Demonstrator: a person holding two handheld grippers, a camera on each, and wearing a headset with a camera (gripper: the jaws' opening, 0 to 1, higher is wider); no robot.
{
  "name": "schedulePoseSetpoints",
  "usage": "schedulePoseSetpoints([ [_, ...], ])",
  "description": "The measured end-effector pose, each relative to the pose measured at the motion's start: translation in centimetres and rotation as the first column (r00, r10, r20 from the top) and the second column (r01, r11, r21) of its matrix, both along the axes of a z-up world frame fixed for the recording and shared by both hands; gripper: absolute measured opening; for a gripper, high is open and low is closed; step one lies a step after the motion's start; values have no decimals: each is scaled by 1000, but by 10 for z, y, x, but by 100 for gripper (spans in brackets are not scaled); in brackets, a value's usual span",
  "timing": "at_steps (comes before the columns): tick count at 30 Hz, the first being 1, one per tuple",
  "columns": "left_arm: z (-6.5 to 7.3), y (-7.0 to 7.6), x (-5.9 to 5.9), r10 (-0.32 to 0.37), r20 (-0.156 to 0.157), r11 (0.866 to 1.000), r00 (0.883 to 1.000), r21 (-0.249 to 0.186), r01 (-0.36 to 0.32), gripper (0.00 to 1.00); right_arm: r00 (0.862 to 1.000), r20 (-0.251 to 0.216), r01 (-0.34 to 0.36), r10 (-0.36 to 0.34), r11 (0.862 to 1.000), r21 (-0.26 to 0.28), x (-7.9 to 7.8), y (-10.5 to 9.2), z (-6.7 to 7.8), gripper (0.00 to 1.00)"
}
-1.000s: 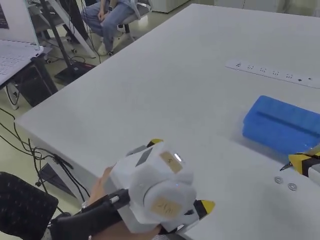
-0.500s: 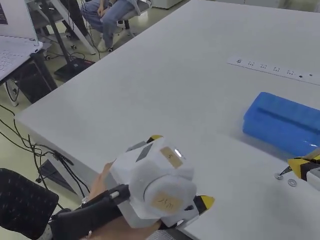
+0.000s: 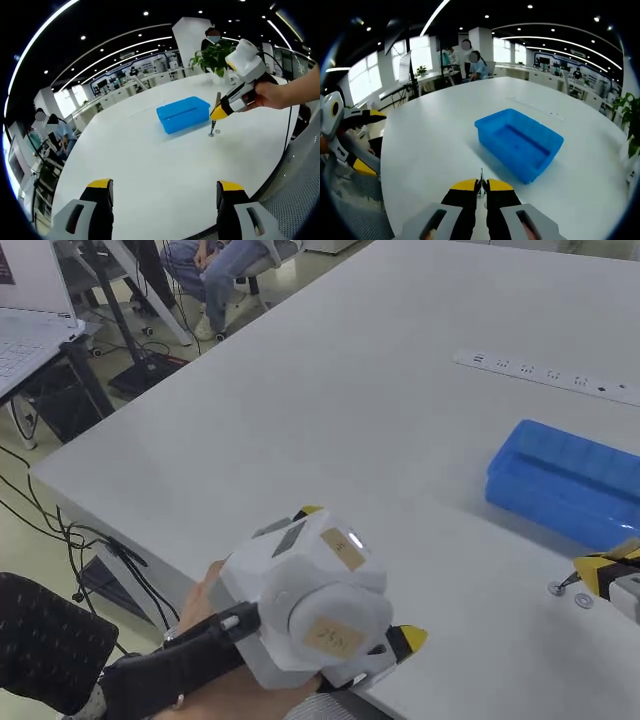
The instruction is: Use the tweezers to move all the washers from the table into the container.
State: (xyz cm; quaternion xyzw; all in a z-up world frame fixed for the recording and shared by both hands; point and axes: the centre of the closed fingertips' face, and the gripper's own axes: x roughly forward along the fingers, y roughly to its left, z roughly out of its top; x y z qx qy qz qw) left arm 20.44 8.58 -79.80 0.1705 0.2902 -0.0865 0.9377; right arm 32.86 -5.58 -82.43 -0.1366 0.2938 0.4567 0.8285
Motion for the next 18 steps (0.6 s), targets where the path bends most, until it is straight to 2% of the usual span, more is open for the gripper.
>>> schedulePoseSetpoints([
  [5, 0, 0, 0, 1, 0, 1000, 1000, 0, -1, 87, 1000, 3, -1, 1, 1000, -5, -1, 0, 2, 2],
  [18, 0, 1, 0, 2, 0, 1000, 1000, 0, -2, 87, 1000, 0, 30, -30, 999, 38, 6, -3, 16, 2],
])
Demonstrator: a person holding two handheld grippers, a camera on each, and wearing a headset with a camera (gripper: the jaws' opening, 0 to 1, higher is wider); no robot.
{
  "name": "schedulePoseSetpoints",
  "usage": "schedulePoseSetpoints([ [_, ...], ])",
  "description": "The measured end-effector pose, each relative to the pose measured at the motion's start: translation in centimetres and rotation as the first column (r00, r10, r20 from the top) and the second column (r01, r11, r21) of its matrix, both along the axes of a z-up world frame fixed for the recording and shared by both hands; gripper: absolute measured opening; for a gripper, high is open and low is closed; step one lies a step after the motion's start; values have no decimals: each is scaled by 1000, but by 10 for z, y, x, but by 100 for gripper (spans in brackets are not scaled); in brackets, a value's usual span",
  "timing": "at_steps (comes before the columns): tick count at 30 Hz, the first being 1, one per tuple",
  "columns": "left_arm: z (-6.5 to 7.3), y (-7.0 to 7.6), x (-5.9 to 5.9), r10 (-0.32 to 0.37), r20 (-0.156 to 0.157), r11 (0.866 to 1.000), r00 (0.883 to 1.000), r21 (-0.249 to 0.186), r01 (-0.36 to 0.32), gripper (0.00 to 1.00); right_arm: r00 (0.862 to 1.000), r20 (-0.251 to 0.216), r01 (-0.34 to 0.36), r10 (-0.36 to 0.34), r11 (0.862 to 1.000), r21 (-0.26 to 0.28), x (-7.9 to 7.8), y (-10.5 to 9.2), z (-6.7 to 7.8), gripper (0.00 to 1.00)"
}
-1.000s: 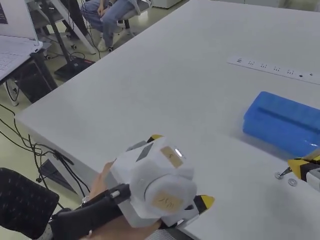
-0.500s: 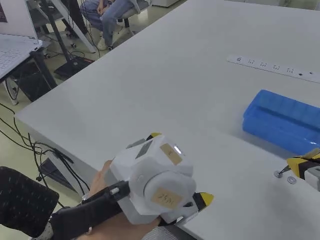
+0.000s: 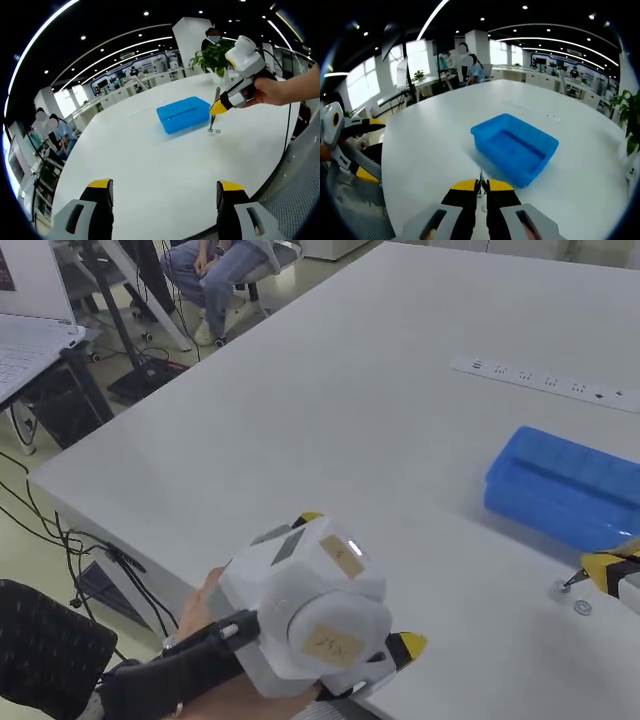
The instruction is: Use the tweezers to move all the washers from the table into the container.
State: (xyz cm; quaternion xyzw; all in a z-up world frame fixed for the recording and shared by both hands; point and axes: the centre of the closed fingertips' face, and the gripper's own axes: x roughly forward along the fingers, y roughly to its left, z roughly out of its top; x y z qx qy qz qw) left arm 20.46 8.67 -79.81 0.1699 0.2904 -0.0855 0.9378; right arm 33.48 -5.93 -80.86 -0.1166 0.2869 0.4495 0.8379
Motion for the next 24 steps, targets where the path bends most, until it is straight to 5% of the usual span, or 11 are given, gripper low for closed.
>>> schedulePoseSetpoints([
  [24, 1, 1, 0, 6, 8, 1000, 1000, 1, -6, 87, 996, 83, 23, -26, 999, 41, 37, 2, 34, 2],
])
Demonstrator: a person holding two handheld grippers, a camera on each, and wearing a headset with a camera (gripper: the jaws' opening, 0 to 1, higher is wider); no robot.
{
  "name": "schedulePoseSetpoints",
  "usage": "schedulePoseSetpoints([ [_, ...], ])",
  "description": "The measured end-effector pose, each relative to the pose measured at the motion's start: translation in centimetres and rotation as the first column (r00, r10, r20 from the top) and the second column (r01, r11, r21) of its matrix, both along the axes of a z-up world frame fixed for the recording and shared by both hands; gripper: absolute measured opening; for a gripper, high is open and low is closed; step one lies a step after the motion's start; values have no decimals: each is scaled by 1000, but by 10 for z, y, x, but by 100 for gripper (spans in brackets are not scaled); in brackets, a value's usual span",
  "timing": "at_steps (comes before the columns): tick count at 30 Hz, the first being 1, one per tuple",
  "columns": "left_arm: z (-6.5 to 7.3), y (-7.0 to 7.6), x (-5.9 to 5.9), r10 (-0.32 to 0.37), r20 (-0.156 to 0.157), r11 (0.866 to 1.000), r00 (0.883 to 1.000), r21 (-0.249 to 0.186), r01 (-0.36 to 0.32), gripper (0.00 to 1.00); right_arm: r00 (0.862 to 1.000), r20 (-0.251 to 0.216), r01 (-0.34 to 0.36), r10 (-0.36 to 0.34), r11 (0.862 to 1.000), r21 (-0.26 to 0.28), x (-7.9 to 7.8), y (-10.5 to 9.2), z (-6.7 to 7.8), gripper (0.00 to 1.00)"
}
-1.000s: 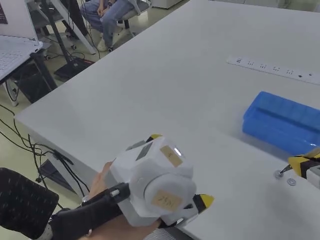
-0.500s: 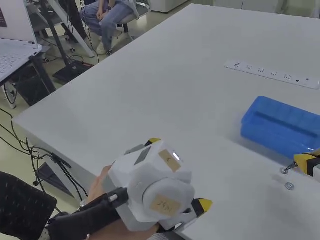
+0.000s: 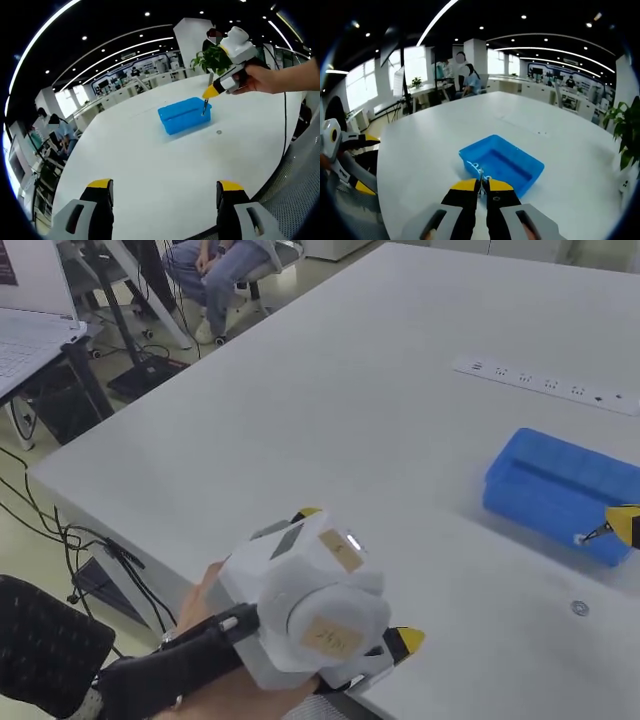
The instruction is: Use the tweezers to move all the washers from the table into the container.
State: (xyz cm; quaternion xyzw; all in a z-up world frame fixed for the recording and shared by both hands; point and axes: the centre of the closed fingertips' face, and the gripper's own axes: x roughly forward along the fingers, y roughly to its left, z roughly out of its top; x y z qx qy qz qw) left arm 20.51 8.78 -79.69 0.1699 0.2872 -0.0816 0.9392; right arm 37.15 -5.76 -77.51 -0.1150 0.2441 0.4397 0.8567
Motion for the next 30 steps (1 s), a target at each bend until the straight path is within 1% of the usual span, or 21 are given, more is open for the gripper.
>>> schedulePoseSetpoints([
  [3, 0, 0, 0, 1, 1, 1000, 1000, -2, -1, 87, 1000, 7, 1, -1, 1000, 5, 6, 2, 0, 2],
  [5, 1, 0, 0, 2, 6, 1000, 1000, -3, -2, 87, 1000, 19, -2, 1, 1000, 6, 7, 5, 4, 2],
  [7, 1, 1, 0, 4, 4, 1000, 1000, -4, -4, 87, 999, 35, 6, -6, 1000, 8, 11, 7, 8, 2],
  [9, 1, 0, 0, 2, 4, 1000, 1000, -3, -2, 87, 999, 34, 21, -22, 1000, 17, 18, 8, 9, 2],
  [11, 1, 0, 0, 3, 2, 1000, 1000, -2, -3, 86, 999, 23, 34, -35, 999, 35, 21, 9, 8, 2],
  [12, 1, 1, 0, 3, 1, 1000, 1000, -2, -3, 86, 999, 19, 42, -43, 998, 44, 25, 9, 7, 2],
  [14, 1, 1, 0, 4, 0, 1000, 1000, -1, -4, 86, 999, 17, 51, -52, 998, 43, 30, 8, 5, 2],
  [16, 0, 1, 0, 3, -2, 1000, 1000, 1, -3, 86, 998, 20, 64, -64, 997, 36, 36, 8, 2, 2],
  [18, -1, 1, 0, 2, -6, 1000, 1000, 3, -2, 86, 998, 14, 64, -64, 997, 32, 38, 9, -1, 2],
  [20, -1, 1, 0, 2, -6, 1000, 1000, 2, -2, 86, 998, 12, 60, -60, 998, 21, 43, 10, -8, 2],
  [25, 0, 1, 0, 4, -5, 1000, 1000, 5, -4, 86, 999, 21, 46, -46, 999, -21, 48, 13, -19, 2],
  [27, 0, 1, 0, 4, -5, 1000, 1000, 0, -4, 86, 999, 21, 43, -42, 999, -32, 49, 13, -23, 2],
  [30, -1, 1, -1, 3, -10, 1000, 1000, 5, -3, 86, 999, 15, 41, -40, 998, -40, 51, 14, -28, 2],
])
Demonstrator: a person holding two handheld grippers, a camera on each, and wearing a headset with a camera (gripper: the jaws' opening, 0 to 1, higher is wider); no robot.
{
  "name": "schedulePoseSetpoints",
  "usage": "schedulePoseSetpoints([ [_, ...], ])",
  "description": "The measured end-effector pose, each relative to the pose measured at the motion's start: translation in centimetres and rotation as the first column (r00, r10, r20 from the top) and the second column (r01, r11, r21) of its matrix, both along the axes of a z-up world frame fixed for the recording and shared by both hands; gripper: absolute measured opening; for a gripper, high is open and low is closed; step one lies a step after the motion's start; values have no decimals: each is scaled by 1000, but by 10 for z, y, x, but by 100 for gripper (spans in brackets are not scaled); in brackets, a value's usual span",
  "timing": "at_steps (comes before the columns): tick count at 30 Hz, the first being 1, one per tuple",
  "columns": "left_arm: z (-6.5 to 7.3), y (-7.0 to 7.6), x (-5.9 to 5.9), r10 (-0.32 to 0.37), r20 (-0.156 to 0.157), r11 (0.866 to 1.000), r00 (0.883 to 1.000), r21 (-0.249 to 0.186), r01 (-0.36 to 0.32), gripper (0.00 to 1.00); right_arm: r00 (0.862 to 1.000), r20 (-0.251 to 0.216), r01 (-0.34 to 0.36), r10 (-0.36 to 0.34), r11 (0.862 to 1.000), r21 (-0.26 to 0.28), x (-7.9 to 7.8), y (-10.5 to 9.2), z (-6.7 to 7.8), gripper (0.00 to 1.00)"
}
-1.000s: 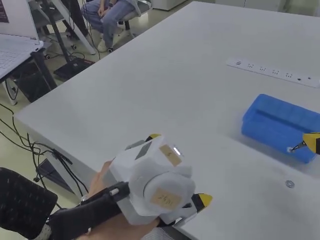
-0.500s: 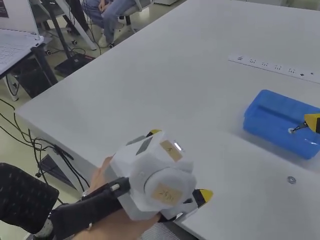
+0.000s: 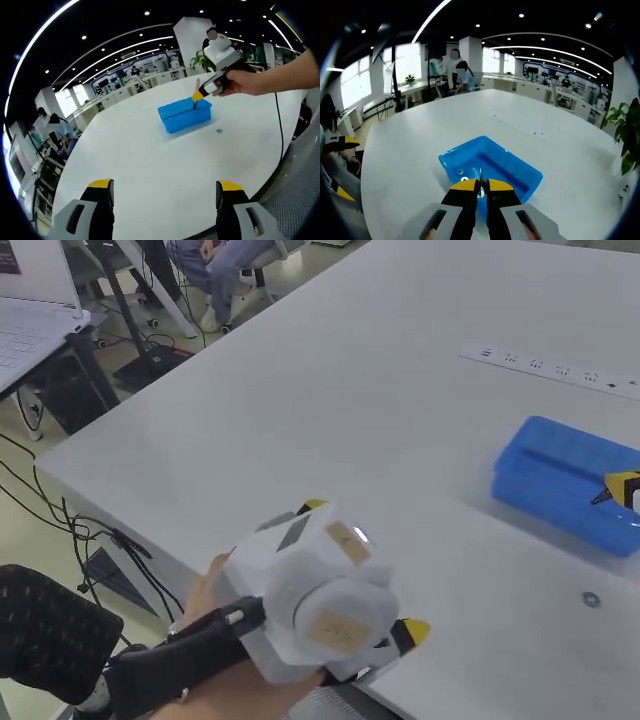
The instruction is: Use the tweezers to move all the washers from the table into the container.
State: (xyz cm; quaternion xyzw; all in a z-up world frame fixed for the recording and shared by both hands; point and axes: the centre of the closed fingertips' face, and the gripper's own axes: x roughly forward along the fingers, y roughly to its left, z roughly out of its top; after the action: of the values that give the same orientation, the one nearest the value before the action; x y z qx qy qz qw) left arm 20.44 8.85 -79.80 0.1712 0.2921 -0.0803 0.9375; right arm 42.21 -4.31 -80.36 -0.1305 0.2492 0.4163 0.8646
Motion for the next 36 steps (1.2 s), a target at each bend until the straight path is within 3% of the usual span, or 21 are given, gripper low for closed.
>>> schedulePoseSetpoints([
  [9, 1, 1, 0, 3, 5, 1000, 1000, -2, -3, 86, 1000, -9, 2, -2, 1000, -23, 9, 2, -8, 2],
  [22, 0, 0, 0, 1, 2, 1000, 1000, -1, -1, 86, 1000, -22, 1, -2, 999, -51, 5, 1, -21, 3],
  [30, 0, 1, 1, 3, 2, 1000, 1000, -1, -3, 86, 1000, -17, 2, -2, 999, -36, 4, 0, -15, 3],
  [36, 0, 1, 1, 2, 2, 1000, 1000, 0, -2, 86, 1000, -23, 15, -15, 1000, 11, 0, -3, -4, 3],
])
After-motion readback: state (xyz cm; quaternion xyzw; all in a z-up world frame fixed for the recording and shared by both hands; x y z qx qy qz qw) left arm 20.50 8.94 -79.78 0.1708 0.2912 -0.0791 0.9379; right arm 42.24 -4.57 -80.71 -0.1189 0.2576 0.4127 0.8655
